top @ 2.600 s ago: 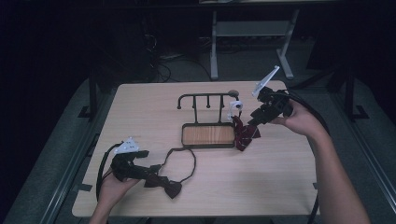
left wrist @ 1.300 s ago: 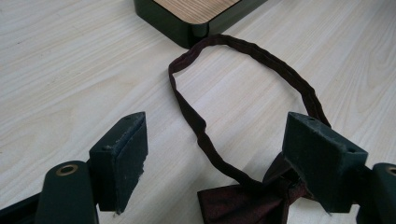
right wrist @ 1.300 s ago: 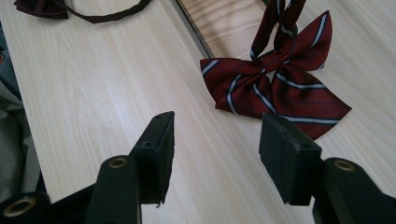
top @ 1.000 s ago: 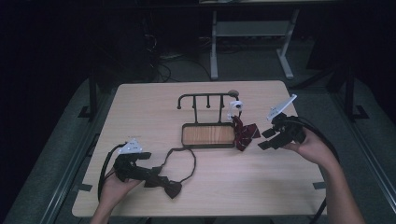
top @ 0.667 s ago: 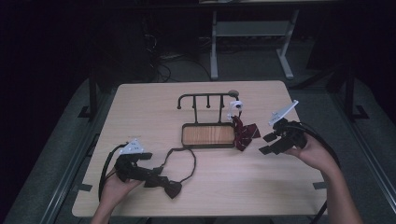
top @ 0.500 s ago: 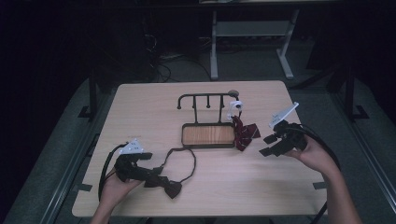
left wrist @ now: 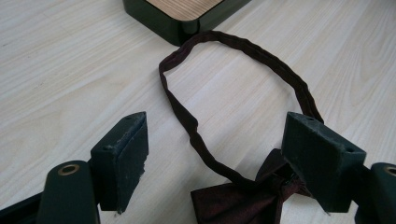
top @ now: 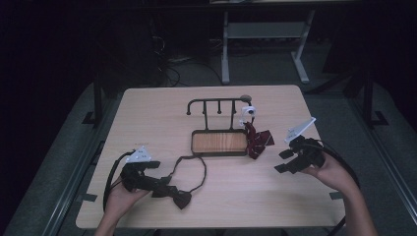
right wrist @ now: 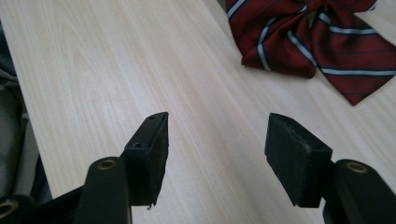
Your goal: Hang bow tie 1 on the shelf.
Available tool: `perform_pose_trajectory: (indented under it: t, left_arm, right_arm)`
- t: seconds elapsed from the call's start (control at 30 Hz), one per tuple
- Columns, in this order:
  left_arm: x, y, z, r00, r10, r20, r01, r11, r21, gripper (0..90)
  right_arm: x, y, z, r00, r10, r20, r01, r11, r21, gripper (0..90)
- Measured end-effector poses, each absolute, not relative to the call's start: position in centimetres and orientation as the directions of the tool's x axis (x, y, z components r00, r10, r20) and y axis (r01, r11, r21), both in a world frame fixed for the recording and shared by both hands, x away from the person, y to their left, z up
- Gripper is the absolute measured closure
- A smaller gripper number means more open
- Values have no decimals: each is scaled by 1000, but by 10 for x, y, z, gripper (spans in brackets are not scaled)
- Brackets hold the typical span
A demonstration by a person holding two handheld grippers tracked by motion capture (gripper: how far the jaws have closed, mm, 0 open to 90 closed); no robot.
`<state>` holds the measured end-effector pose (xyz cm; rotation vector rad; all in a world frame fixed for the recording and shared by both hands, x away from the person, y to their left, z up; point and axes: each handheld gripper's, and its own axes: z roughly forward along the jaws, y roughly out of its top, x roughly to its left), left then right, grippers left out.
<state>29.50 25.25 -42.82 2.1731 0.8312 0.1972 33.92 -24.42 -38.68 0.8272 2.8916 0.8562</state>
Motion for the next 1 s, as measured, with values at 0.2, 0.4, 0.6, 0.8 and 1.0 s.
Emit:
perform_pose_trajectory:
  t: [0.2,0.4,0.6,0.8,1.0]
  left_arm:
    - [296,250,-428,775,621,-117,499,-487,717,231]
    - [297,248,-423,779,617,-114,493,-490,719,238]
    - [295,242,-419,796,593,-118,482,-505,716,239]
    - [297,240,-417,800,587,-123,488,-518,703,239]
    - [300,235,-413,813,570,-116,474,-534,700,258]
  right_arm:
    - [328,-247,-396,-856,500,131,488,698,523,381]
    - [320,-248,-401,-857,500,120,481,696,533,375]
    - [316,-247,-405,-858,503,106,475,696,538,378]
    - [314,-246,-408,-856,506,104,479,702,528,370]
    - [311,-246,-410,-854,508,110,482,695,534,360]
